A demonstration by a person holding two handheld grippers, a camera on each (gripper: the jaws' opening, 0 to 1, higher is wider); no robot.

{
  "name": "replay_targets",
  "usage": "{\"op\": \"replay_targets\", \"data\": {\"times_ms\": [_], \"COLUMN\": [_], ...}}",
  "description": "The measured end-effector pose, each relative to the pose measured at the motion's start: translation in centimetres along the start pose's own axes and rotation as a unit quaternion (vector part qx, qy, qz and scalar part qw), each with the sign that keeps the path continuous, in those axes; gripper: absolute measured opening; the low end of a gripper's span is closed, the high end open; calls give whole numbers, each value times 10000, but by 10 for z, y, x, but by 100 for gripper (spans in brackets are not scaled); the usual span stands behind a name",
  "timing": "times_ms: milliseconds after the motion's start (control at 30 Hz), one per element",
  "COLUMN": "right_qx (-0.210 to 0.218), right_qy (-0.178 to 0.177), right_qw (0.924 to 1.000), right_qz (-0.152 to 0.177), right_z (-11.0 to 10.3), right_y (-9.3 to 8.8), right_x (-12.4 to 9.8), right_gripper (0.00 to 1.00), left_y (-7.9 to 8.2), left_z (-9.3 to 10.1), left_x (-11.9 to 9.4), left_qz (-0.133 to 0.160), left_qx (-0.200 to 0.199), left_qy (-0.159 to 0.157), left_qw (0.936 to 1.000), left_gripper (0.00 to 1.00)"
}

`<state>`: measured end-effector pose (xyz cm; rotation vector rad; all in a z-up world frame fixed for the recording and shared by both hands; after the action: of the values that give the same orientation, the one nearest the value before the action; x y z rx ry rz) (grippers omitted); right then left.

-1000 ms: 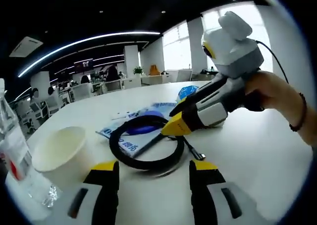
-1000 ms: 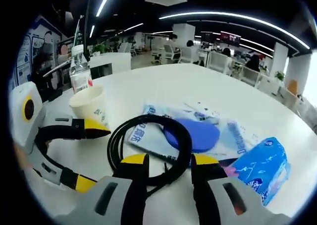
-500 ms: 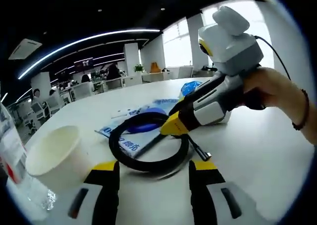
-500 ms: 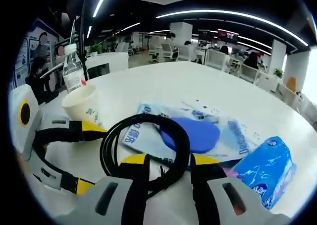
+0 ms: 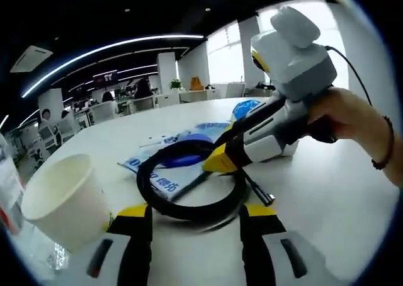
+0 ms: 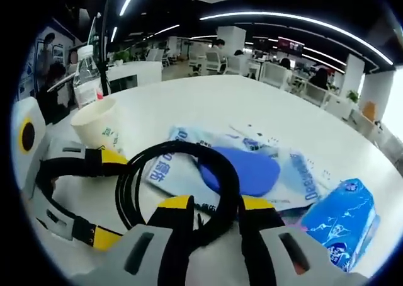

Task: Arrange the tabletop items into an orderly group along one side of the table until the central work area is clear of visible clutter.

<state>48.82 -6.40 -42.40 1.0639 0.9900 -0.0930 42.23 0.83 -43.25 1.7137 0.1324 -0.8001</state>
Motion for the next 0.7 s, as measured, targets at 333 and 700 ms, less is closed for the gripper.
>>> {"op": "replay_targets", "data": {"times_ms": [333,700], "right_qx": [327,738], "right_qy": [-185,-125], "right_qw": [9993,9970], "right_qz": [85,204], "right_z": [10,15], "right_y": [0,4], "right_x": [3,1], "right_gripper": [12,8], "left_y": [5,4], "left_z": [-3,-1], "left_x": [3,-1], "left_qz": [0,-43], "left_qx": [151,181], "left_qy": [141,155], "left_qw": [9998,9997], "left_gripper": [51,46]}}
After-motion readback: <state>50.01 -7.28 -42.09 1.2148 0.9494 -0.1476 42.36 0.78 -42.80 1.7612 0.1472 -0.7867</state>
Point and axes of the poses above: the point that each gripper's makers call its tool centre point, and the gripper's own axes: x roughly forward along the fingers, z roughly to its right, y roughly out of its top, the point moved 2 cm from there along -x, roughly backward along the fingers, and after that the axes turned 11 degrees about -z, right-handed, at the moved point
